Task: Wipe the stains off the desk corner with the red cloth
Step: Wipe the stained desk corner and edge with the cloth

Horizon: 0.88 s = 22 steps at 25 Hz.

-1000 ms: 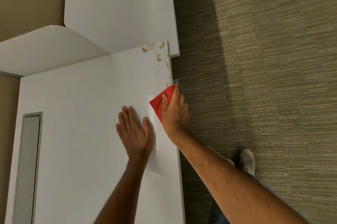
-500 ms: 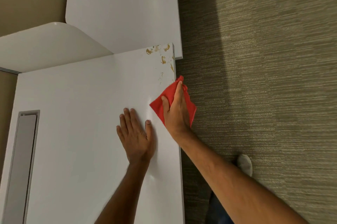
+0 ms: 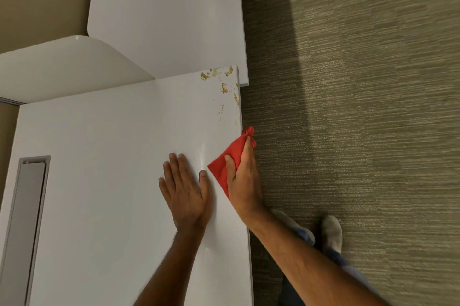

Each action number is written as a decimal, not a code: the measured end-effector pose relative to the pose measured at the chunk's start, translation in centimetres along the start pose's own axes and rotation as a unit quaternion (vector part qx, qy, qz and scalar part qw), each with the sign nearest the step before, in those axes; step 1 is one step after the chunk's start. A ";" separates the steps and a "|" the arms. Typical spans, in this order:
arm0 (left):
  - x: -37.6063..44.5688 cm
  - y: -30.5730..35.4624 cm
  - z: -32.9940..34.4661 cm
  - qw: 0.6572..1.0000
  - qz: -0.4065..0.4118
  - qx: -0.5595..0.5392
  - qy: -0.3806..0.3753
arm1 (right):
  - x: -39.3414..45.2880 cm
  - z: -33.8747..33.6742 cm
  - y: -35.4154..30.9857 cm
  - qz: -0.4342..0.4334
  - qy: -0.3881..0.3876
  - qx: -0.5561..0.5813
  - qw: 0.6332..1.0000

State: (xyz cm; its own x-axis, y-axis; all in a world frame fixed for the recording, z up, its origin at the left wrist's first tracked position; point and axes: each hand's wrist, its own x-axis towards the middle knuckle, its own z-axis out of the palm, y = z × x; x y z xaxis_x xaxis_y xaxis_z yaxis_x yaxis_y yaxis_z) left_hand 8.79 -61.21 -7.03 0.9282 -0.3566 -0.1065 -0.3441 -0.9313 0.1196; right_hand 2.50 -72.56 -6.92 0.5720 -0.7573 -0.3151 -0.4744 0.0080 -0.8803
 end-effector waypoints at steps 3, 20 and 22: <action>0.0 -0.1 0.1 1.000 0.004 -0.004 0.003 | 2.2 0.0 -0.7 -0.014 0.008 -0.012 1.000; 0.0 -0.4 0.4 1.000 0.011 -0.017 0.006 | 7.5 0.1 -1.4 -0.069 0.014 0.018 0.997; 0.0 -0.4 0.4 1.000 0.012 -0.016 0.008 | 8.8 0.1 -1.9 -0.073 0.022 0.000 0.997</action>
State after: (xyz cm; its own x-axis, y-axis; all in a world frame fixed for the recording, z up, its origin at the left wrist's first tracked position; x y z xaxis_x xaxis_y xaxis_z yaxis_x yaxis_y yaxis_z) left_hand 8.88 -60.83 -7.44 0.9216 -0.3781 -0.0881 -0.3624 -0.9193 0.1537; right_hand 8.54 -79.13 -8.03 0.6051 -0.7784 -0.1671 -0.3876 -0.1047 -0.9159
